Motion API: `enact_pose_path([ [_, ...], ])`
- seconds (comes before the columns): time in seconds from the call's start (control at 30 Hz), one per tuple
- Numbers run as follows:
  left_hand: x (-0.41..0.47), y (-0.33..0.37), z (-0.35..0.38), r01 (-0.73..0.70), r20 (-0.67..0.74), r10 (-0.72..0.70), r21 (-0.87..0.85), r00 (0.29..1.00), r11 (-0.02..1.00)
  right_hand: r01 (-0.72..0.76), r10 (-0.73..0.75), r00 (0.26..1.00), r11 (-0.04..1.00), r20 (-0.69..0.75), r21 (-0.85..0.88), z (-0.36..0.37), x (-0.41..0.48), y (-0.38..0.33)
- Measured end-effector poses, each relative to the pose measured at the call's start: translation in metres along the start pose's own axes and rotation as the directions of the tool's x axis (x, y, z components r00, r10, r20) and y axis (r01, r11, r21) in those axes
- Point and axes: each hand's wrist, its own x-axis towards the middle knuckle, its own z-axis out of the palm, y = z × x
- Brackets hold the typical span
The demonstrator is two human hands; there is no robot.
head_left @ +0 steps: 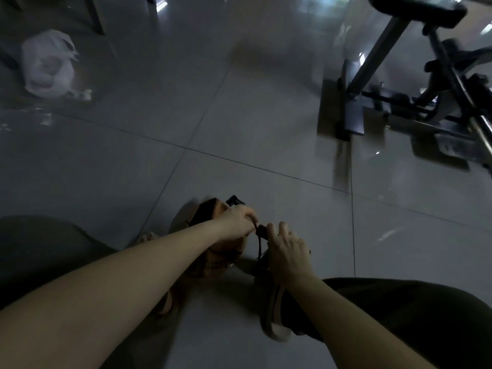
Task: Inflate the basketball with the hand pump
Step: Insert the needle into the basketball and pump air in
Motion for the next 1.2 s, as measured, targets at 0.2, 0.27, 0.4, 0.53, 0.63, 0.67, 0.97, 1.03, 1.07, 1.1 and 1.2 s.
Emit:
enact_pose_path([
  [0.2, 0.009, -0.039, -0.038, 0.224, -0.057, -0.220, 0.417, 0.974, 0.881, -0.046, 0.014, 0.950, 0.994, -0.313, -0.094, -0.063, 0.016, -0.009],
  [0.27, 0.005, -0.037, -0.048, 0.202, -0.006, -0.226, 0.473, 0.974, 0.857, -0.089, 0.041, 0.913, 0.991, -0.405, -0.102, -0.092, 0.014, -0.006],
  [0.4, -0.001, -0.022, -0.060, 0.184, -0.021, -0.216, 0.606, 0.976, 0.774, -0.097, 0.071, 0.954, 0.992, -0.292, -0.075, -0.079, -0.005, -0.017],
  [0.53, 0.021, -0.046, -0.061, 0.202, -0.141, -0.147, 0.587, 0.979, 0.784, -0.053, 0.040, 0.992, 0.992, -0.120, -0.114, -0.029, -0.005, -0.028],
  [0.63, 0.038, -0.066, -0.060, 0.221, -0.186, -0.133, 0.608, 0.973, 0.763, -0.109, 0.102, 0.992, 0.991, -0.076, -0.082, -0.002, 0.002, -0.020],
  [0.67, 0.045, -0.073, -0.060, 0.230, -0.200, -0.133, 0.610, 0.971, 0.759, -0.115, 0.110, 0.991, 0.991, -0.073, -0.066, 0.004, 0.003, -0.019],
  [0.97, 0.119, -0.097, -0.051, 0.197, -0.175, -0.117, 0.565, 0.978, 0.801, -0.112, 0.113, 0.991, 0.994, -0.076, 0.018, 0.009, 0.016, -0.022],
  [1.03, 0.133, -0.101, -0.049, 0.202, -0.134, -0.153, 0.569, 0.979, 0.797, -0.121, 0.122, 0.993, 0.992, -0.009, 0.040, 0.004, 0.020, -0.021],
  [1.07, 0.138, -0.105, -0.048, 0.209, -0.114, -0.175, 0.579, 0.978, 0.788, -0.124, 0.123, 0.992, 0.990, 0.015, 0.065, 0.001, 0.022, -0.020],
  [1.1, 0.141, -0.110, -0.047, 0.209, -0.103, -0.185, 0.600, 0.977, 0.772, -0.131, 0.130, 0.991, 0.987, 0.015, 0.094, -0.002, 0.025, -0.019],
  [1.2, 0.141, -0.114, -0.043, 0.173, -0.117, -0.127, 0.664, 0.985, 0.727, -0.180, 0.189, 0.979, 0.978, -0.083, 0.103, -0.015, 0.031, -0.014],
])
